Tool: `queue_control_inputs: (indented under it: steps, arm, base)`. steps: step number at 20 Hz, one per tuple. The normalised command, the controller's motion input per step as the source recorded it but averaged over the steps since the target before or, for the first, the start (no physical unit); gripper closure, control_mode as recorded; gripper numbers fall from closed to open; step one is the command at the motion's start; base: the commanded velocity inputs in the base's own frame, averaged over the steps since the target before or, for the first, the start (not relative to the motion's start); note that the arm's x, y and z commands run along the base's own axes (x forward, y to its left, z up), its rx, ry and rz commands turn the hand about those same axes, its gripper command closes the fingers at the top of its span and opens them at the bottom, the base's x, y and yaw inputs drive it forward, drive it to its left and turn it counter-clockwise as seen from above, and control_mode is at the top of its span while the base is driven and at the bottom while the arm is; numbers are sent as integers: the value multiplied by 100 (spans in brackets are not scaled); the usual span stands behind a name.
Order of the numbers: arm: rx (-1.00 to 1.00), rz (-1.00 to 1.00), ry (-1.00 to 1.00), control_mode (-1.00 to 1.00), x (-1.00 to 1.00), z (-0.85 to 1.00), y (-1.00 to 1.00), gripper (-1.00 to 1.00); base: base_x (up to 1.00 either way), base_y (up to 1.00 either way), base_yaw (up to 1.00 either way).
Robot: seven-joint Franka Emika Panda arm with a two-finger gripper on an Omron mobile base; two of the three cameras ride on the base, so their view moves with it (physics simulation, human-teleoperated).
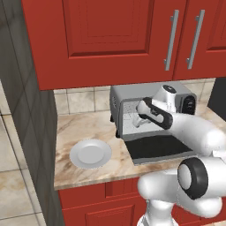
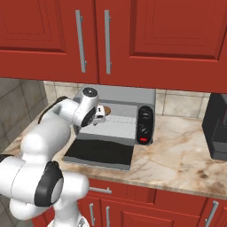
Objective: Pick up the bagel from the plate, place it on the toaster oven rack, close the door, and set the timer.
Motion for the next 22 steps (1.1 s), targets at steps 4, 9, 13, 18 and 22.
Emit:
queue_control_inputs:
  steps: [4, 9, 13, 18, 22]
  arm:
    - [-4, 0, 0, -100, -100, 46, 0, -100]
    - [-11, 0, 6, -100, -100, 52, 13, -100]
    - [-15, 0, 16, -100, -92, 43, 50, -100]
    - [-24, 0, 14, -100, -51, 11, 70, -100]
    - [-26, 0, 9, -100, -12, 0, 55, -100]
  base:
    - [0, 0, 0]
    - [0, 0, 0]
    - [0, 0, 0]
    - [0, 0, 0]
    - [0, 0, 0]
